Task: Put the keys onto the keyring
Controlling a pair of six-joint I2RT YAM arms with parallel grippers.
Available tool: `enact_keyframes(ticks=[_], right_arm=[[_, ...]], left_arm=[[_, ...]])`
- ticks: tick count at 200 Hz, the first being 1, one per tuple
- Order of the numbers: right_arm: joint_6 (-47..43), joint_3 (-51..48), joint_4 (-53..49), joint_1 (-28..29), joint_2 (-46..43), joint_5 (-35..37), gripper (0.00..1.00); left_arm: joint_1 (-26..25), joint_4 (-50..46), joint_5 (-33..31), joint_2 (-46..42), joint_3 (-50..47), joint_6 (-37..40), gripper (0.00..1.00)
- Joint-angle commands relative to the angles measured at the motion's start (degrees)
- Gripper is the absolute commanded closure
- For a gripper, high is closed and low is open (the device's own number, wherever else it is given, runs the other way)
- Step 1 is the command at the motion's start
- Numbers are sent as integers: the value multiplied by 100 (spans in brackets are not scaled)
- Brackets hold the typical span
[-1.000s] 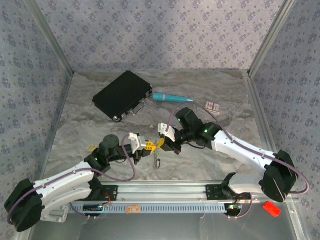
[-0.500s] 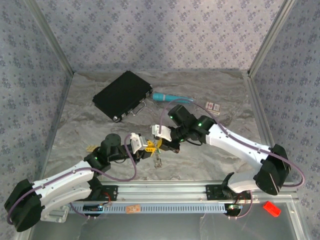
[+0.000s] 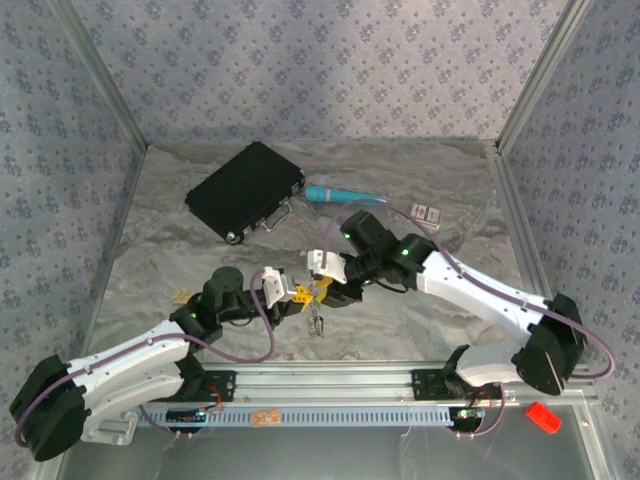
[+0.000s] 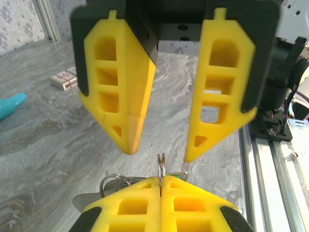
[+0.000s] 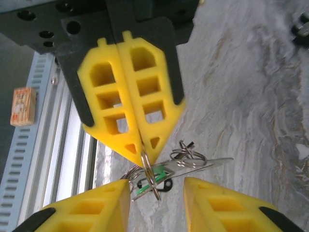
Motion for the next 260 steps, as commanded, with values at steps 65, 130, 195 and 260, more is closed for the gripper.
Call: enact_keyframes(ticks=[65,130,195,260], right_arm=[[990,-835,1498,-226,-388,-873,67],[959,-835,1473,-222,-350,-1028,98],[-81,-125,-37,-13,-171,-137,100],[-600,666,-929,399,338,702,100]], left_arm=[[5,1059,231,-4,-185,-258,100],[7,1036,213,-30,-185,-280,100],[4,-71,-256,-313,95,-37,71],[4,-170,-27,-159,234,15,81]])
